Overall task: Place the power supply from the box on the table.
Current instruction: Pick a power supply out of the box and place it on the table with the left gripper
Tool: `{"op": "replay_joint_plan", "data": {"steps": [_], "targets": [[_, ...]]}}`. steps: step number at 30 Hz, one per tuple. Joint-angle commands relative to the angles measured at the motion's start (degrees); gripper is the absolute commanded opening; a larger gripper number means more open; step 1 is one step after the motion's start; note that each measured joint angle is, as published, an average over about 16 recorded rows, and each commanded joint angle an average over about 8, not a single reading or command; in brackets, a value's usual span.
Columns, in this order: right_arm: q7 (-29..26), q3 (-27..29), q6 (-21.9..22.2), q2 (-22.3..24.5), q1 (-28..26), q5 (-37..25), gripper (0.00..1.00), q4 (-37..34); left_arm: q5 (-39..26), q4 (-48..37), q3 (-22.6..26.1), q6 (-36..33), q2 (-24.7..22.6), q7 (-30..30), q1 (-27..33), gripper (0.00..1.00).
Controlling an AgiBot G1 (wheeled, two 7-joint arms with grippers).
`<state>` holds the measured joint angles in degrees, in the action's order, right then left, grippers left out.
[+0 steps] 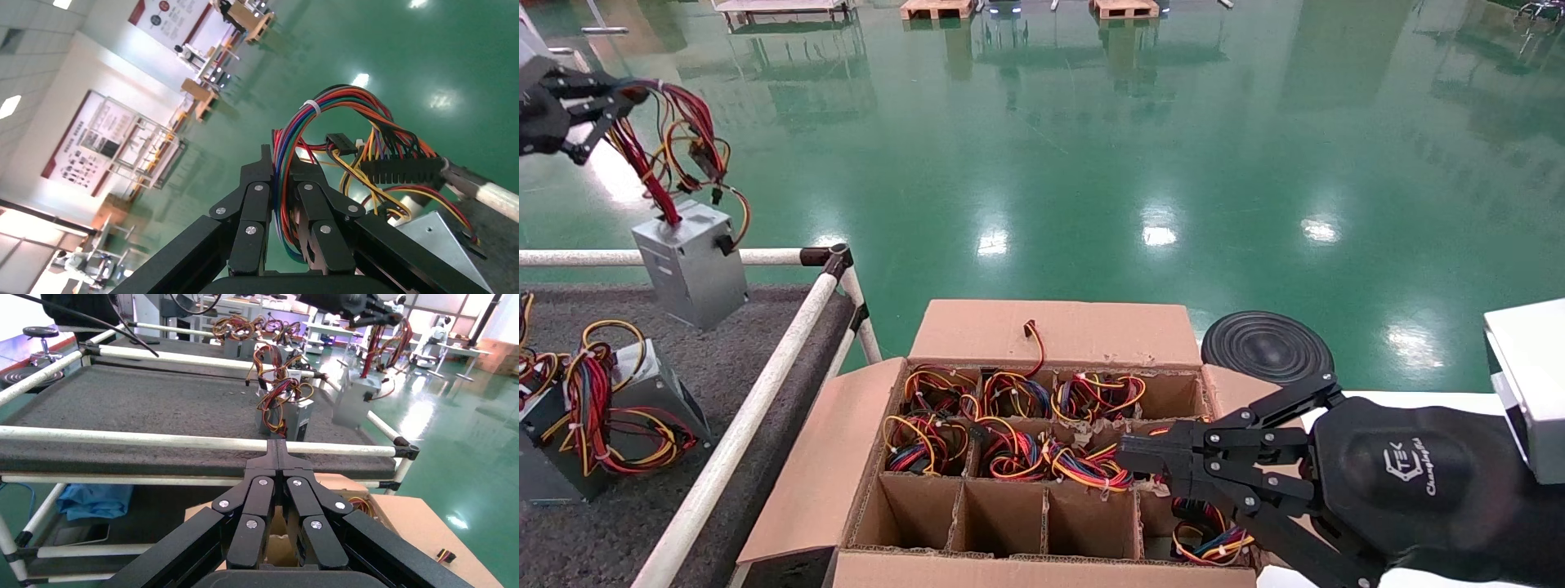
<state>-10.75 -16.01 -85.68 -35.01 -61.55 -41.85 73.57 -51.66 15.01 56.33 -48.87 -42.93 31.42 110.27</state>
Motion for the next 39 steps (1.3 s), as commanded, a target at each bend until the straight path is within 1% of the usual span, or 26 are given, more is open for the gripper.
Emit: {"op": "replay_joint_plan", "data": {"steps": [1, 12, 13, 14, 15, 20, 21, 22, 23, 33, 39], "targets": [[0.0, 0.0, 0.0, 0.0, 0.0, 0.0, 0.0, 0.0, 0.06, -0.06, 0.02, 0.0, 0.02, -0.16, -0.31, 0.0], [0.0, 0.0, 0.0, 0.0, 0.0, 0.0, 0.0, 0.0, 1.5, -0.35, -0.75, -0.68, 1.38, -1.61, -3.49, 0.0], [0.0, 0.0, 0.0, 0.0, 0.0, 0.0, 0.0, 0.0, 1.68, -0.34, -0.86, -0.77, 1.53, -1.73, -3.85, 0.02], [0.0, 0.0, 0.0, 0.0, 0.0, 0.0, 0.0, 0.0, 1.87, -0.31, -0.98, -0.86, 1.68, -1.86, -4.22, 0.07], [0.0, 0.0, 0.0, 0.0, 0.0, 0.0, 0.0, 0.0, 2.06, -0.28, -1.09, -0.95, 1.84, -1.98, -4.6, 0.16], [0.0, 0.0, 0.0, 0.0, 0.0, 0.0, 0.0, 0.0, 3.09, 0.06, -1.74, -1.48, 2.54, -2.55, -6.66, 0.78], [0.0, 0.0, 0.0, 0.0, 0.0, 0.0, 0.0, 0.0, 3.33, 0.17, -1.89, -1.6, 2.67, -2.65, -7.14, 0.89], [0.0, 0.0, 0.0, 0.0, 0.0, 0.0, 0.0, 0.0, 3.57, 0.29, -2.03, -1.73, 2.81, -2.76, -7.62, 0.96], [0.0, 0.0, 0.0, 0.0, 0.0, 0.0, 0.0, 0.0, 3.83, 0.44, -2.19, -1.87, 2.95, -2.87, -8.18, 1.0], [0.0, 0.0, 0.0, 0.0, 0.0, 0.0, 0.0, 0.0, 6.81, 2.66, -3.92, -3.49, 4.92, -4.34, -14.2, 1.0], [0.0, 0.0, 0.0, 0.0, 0.0, 0.0, 0.0, 0.0, 8.1, 4.36, -4.72, -3.77, 6.18, -5.15, -16.67, 1.0]]}}
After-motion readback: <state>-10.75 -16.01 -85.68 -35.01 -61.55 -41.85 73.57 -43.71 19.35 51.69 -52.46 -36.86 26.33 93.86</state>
